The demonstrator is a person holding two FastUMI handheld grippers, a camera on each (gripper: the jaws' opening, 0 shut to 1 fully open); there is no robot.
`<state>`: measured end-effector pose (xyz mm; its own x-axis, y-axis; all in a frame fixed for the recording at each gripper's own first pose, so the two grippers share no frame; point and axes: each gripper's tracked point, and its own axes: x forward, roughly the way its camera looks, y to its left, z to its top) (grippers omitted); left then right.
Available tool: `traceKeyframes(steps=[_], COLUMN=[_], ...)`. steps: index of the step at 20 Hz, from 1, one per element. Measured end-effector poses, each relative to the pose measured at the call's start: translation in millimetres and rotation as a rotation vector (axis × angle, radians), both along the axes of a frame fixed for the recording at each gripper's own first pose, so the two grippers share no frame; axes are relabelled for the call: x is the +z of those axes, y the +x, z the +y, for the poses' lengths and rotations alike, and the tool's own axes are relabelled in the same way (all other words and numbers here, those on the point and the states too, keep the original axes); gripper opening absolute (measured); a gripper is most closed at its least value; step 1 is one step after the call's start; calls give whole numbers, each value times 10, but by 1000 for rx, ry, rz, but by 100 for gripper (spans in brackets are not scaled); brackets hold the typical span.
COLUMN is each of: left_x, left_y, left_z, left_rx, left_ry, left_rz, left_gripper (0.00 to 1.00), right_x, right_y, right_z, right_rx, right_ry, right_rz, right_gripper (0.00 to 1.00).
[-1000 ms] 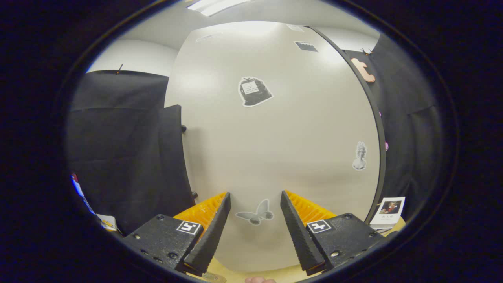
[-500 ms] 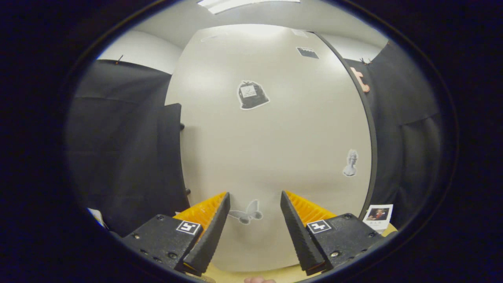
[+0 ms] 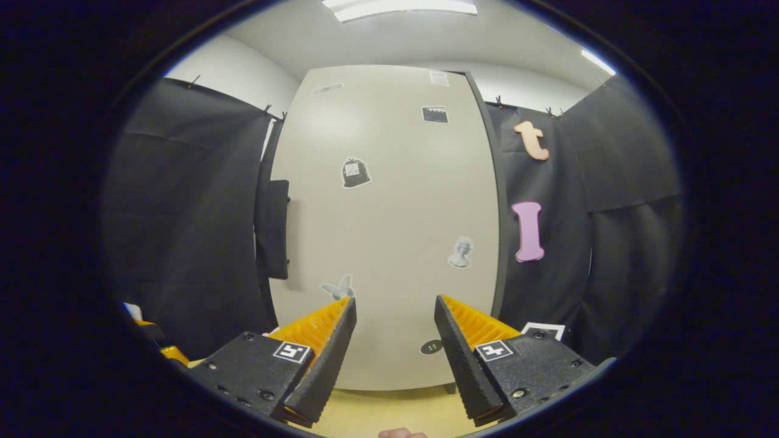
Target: Open the cabinet door with the right hand, grasp the bottle in the cabinet with the left hand and place it on the coaster, then close the cabinet door with the right hand.
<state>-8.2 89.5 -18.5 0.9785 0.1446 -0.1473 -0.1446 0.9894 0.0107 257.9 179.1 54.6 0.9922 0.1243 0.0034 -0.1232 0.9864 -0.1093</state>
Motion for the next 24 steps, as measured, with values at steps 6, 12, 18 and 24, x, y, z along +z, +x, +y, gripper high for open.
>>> traceKeyframes(steps=[6, 12, 18, 24], left_x=[8, 111, 106, 63], left_y=[28, -3, -53, -58], left_z=[-418, -759, -833, -807], left_rx=[-84, -140, -137, -111], left_ry=[11, 18, 41, 42], left_rz=[-15, -73, -79, -71], left_gripper=[95, 95, 95, 95], right_x=[-309, -572, -711, -664], right_y=[-822, -1387, -1689, -1714], right_z=[-592, -1166, -1493, -1542], right_rx=[-79, -176, -224, -221], right_ry=[19, 69, 67, 79], right_rz=[16, 42, 49, 37], right_gripper=[84, 84, 84, 84])
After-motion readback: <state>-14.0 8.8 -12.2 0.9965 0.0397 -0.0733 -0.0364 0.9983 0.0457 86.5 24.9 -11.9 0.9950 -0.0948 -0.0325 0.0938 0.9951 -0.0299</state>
